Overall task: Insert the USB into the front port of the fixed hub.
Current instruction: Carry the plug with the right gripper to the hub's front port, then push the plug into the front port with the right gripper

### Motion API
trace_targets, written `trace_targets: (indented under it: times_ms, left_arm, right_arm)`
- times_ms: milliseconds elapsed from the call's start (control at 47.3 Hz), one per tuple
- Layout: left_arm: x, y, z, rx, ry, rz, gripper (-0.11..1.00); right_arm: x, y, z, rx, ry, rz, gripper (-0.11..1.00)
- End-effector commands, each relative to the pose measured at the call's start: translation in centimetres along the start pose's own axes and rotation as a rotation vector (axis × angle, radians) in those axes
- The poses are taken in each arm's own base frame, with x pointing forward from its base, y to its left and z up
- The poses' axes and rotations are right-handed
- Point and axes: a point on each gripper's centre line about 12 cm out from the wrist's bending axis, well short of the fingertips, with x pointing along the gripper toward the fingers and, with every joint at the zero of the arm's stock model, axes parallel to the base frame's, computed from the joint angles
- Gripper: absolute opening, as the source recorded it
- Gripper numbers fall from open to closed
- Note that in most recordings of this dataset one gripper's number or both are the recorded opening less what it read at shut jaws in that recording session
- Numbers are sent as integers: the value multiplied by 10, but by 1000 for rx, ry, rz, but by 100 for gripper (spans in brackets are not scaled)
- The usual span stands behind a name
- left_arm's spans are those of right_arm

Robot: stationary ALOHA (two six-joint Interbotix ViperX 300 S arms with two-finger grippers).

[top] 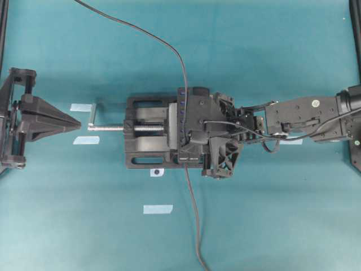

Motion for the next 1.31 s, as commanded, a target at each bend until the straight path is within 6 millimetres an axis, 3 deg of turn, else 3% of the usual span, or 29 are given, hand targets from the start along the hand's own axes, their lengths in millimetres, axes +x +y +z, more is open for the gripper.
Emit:
trace_targets:
  times_ms: [0,507,1289]
  left_arm:
    - [1,-1,5,0,-17,-3,0]
    - [1,-1,5,-1,-17,-3,0]
    - [-1,-3,1,1,-11,-12,0]
  right_arm:
    - [-4,-2,11,6,-30,-2,6]
    - [4,9,7,7,-9,16,6]
    - [8,9,-9,32,84,5,6]
